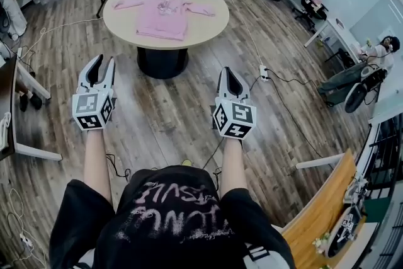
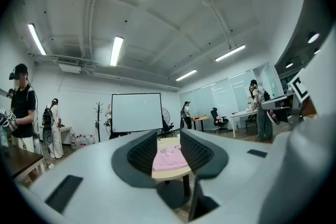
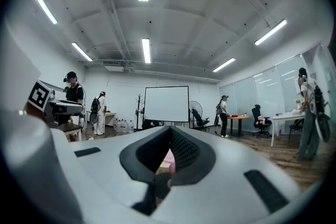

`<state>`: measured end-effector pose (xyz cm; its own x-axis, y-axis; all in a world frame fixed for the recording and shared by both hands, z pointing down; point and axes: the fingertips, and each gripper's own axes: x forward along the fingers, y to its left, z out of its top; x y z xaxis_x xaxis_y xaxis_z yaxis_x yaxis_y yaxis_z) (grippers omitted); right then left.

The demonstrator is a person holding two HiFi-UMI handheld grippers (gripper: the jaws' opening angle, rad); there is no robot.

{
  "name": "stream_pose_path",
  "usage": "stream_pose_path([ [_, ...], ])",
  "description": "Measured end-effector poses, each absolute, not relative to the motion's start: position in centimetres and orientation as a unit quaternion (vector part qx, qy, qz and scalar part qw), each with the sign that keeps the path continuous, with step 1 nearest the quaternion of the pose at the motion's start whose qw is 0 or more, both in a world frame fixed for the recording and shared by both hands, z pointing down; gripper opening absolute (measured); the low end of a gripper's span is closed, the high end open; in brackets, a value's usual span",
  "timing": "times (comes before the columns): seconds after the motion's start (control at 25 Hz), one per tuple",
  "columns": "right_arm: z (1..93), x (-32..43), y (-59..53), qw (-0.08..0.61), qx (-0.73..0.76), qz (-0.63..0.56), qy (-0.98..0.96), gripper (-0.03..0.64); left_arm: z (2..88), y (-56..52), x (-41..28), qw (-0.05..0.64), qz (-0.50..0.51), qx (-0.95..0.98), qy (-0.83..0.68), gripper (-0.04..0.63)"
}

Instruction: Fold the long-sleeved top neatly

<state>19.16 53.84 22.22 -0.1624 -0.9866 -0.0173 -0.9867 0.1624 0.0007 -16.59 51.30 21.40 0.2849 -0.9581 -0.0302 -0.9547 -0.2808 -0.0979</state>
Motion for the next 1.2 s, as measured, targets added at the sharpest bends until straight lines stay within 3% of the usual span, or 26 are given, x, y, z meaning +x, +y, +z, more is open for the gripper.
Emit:
stream_pose_path([
  [0.2, 22.4, 19.1, 54.0, 0.004, -0.647, 0.003, 0.762, 0.005, 21.5, 51.3, -17.1, 0.044, -0.017, -0.795, 0.604, 0.234],
  [0.4, 22.2, 18.2, 53.9, 0.003, -0.645, 0.0, 0.764, 0.005, 21.8, 51.2, -17.7, 0.041, -0.024, -0.797, 0.603, 0.281],
  [1.2, 25.3, 16.0, 49.9, -0.008, -0.644, -0.022, 0.765, 0.005, 25.9, 47.5, -20.1, 0.016, -0.047, -0.799, 0.6, 0.287],
])
